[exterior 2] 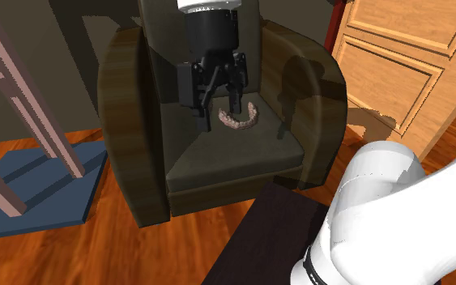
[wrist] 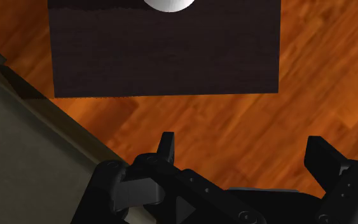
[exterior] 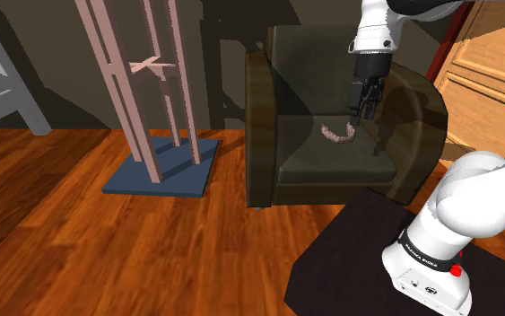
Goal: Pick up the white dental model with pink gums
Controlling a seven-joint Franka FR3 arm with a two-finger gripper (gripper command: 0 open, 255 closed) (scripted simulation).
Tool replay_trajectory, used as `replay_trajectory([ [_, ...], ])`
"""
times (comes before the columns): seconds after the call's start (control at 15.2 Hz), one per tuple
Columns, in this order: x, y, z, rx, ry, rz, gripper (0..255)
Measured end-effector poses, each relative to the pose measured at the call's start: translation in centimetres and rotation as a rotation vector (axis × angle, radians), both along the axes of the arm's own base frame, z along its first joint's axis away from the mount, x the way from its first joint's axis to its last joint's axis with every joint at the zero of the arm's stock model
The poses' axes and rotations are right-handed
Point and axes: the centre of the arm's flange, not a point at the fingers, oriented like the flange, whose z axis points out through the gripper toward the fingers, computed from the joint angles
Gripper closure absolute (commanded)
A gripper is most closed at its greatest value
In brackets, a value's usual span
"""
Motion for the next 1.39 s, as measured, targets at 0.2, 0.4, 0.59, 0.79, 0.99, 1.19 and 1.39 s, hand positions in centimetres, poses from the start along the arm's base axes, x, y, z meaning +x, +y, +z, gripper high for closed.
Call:
replay_trajectory([
  [0.2,0.6,-1.2,-1.0,-0.003,-0.005,-0.003,0],
  [0.4,1.7,-3.9,-2.9,-0.010,-0.017,-0.010,0],
  [0.59,3.4,-6.5,-5.2,-0.018,-0.030,-0.017,0],
  [0.79,4.6,-8.9,-7.2,-0.026,-0.044,-0.023,0],
  [0.99,6.2,-11.8,-9.0,-0.034,-0.058,-0.030,0],
  [1.19,7.5,-14.8,-10.8,-0.041,-0.072,-0.037,0],
  [1.39,8.9,-17.6,-12.9,-0.050,-0.085,-0.044,0],
])
